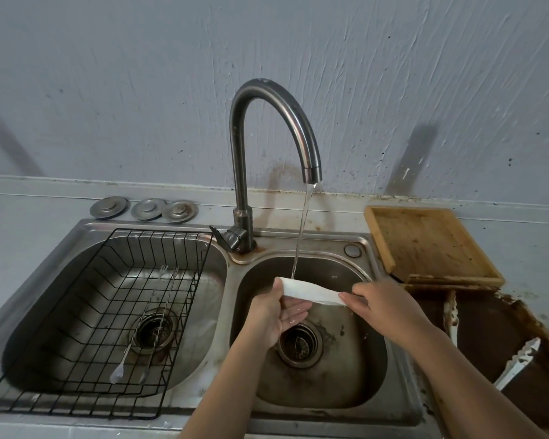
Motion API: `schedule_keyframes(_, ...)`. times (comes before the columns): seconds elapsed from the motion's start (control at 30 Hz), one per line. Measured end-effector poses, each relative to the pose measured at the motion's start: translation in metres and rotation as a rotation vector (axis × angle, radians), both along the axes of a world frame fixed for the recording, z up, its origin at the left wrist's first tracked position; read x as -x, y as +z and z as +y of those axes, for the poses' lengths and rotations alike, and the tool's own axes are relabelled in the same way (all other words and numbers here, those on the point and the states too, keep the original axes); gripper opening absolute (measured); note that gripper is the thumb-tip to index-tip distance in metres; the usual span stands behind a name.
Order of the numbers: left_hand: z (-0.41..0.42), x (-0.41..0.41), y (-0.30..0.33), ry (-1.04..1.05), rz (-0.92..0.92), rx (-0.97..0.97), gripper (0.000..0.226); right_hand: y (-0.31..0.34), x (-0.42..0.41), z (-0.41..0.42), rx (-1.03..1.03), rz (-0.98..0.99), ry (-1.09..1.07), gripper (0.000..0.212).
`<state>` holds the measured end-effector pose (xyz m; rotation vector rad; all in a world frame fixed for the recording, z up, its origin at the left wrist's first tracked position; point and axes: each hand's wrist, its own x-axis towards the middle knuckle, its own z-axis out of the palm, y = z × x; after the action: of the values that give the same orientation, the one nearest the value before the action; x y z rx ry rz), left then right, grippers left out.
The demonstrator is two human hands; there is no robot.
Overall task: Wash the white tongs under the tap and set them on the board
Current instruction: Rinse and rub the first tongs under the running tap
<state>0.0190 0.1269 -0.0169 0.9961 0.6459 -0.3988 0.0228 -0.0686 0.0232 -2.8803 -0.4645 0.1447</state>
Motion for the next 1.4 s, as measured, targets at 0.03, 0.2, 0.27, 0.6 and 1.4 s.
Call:
schedule_keyframes(0.03,0.002,-0.001,0.000,0.009,0.010,0.002,0.031,0.001,0.000,-0.001,0.017,-0.002,0.016,0.043)
schedule_keyframes(0.2,-0.001,0.000,-0.001,-0.080,-0.034,-0.100,0.034,0.007,-0.002,0.006,0.129,-0.078,0.054,0.038)
schedule_keyframes(0.27,-0.003,-0.002,0.000,-0.052,-0.078,-0.112,0.033,0.008,-0.003,0.009,0.120,-0.109,0.063,0.035)
schedule_keyframes(0.6,0.000,-0.024,0.023,0.019,-0.143,-0.035,0.041,0.028,-0.004,0.017,0.149,-0.281,0.114,0.037)
schedule_keyframes(1.4,-0.003,-0.024,0.029,0.076,-0.242,0.197,0.027,-0.017,-0.011,0.003,-0.424,-0.040,-0.457,0.022)
